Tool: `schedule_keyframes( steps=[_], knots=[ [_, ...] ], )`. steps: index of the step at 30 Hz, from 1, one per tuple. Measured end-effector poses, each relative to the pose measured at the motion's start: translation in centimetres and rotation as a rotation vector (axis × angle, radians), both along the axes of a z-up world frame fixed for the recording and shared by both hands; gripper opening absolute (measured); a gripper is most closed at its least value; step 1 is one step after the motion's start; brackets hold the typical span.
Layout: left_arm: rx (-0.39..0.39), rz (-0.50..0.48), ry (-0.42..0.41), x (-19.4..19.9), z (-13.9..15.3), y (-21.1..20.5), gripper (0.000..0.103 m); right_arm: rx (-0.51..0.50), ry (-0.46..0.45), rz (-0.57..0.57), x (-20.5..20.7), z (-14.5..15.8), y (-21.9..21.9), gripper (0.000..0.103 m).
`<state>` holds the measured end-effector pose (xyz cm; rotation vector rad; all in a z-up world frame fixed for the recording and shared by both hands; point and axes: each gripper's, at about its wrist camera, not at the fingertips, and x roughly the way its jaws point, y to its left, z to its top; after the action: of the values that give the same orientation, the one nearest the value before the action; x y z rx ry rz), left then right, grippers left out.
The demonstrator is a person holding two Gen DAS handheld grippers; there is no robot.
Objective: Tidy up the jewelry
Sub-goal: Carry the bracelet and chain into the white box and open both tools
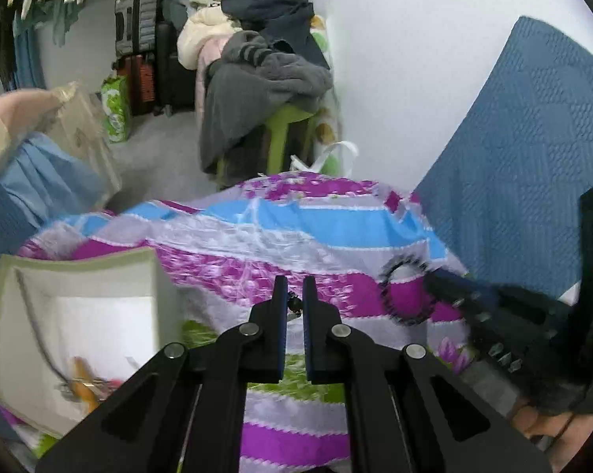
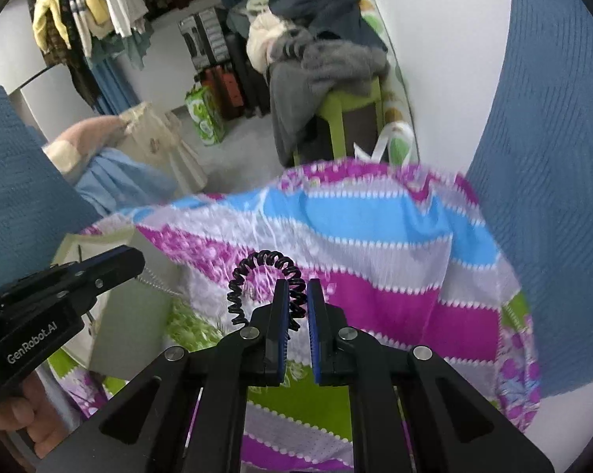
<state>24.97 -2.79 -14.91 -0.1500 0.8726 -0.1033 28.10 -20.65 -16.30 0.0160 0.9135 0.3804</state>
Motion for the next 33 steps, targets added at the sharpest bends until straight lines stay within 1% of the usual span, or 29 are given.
schedule_keyframes(
  steps=[1, 3, 6, 8, 11, 13, 14, 18, 23, 25, 26, 28, 31, 33],
  knots=[
    [0.007, 0.001, 0.012, 0.1, 0.7, 0.2, 0.006, -0.003, -0.005, -0.001, -0.1, 0.8, 0.2, 0.007],
    [-0.027, 0.004, 0.011, 0.0, 1.7, 0.5, 0.006, -0.009, -0.025, 0.0, -0.3, 2.6, 0.6, 0.007],
    [-0.014, 0.003, -0.007, -0.4, 3.7, 0.8, 0.006, -0.019, -0.05, 0.001, -0.6, 4.9, 1.2, 0.007],
    [-0.023, -0.004, -0.016, -0.8, 5.3, 1.4, 0.006, -0.014, -0.066, 0.002, -0.9, 6.4, 1.6, 0.007],
    [0.0, -0.007, -0.03, -1.1, 7.2, 1.9, 0.006, -0.014, -0.083, 0.012, -1.3, 8.5, 2.5, 0.007],
    [0.006, -0.003, -0.029, -1.4, 8.5, 2.8, 0.006, -0.002, -0.087, 0.022, -1.5, 9.6, 3.1, 0.007],
    [0.011, 0.001, -0.035, -1.5, 9.0, 3.2, 0.006, -0.001, -0.099, 0.032, -1.7, 10.5, 3.6, 0.007],
    [0.017, 0.025, -0.059, -2.3, 11.7, 5.2, 0.006, 0.004, -0.126, 0.065, -2.1, 12.7, 5.4, 0.007],
    [0.033, 0.059, -0.11, -4.0, 15.1, 8.2, 0.006, 0.023, -0.168, 0.117, -2.8, 15.7, 8.8, 0.007],
    [0.044, 0.079, -0.128, -4.7, 16.3, 9.7, 0.006, 0.026, -0.185, 0.135, -3.1, 16.6, 10.0, 0.007],
    [0.038, 0.091, -0.132, -5.1, 16.7, 10.7, 0.006, 0.031, -0.193, 0.146, -3.3, 17.0, 10.7, 0.007],
    [0.036, 0.11, -0.136, -5.4, 17.0, 12.0, 0.006, 0.041, -0.196, 0.163, -3.5, 17.4, 11.9, 0.007],
    [0.037, 0.135, -0.135, -6.1, 16.7, 13.8, 0.006, 0.041, -0.189, 0.188, -3.6, 17.1, 13.8, 0.007],
    [0.026, 0.149, -0.128, -6.5, 16.0, 14.9, 0.006, 0.038, -0.175, 0.2, -3.8, 16.2, 14.9, 0.007]
  ],
)
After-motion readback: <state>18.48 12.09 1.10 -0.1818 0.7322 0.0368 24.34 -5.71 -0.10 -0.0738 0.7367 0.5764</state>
